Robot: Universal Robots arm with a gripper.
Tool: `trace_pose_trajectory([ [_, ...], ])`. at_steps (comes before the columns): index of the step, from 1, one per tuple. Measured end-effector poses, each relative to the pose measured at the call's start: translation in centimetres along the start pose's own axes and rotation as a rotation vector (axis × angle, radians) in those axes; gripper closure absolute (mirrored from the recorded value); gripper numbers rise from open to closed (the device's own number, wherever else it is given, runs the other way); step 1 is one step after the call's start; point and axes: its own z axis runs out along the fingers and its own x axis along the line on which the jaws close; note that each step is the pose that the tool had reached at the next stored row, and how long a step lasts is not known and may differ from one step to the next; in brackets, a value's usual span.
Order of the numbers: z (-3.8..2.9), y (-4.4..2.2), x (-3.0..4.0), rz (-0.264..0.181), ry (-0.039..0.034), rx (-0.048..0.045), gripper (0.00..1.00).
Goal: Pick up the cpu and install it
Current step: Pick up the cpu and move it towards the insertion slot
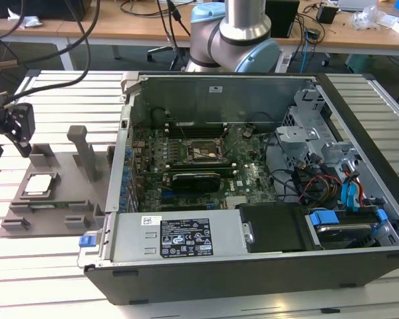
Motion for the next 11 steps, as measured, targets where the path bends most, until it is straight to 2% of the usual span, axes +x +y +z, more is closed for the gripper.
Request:
trace_pose_trajectory([
  [11, 0.68, 0.02, 0.02, 0.0, 0.0, 0.0, 0.46],
])
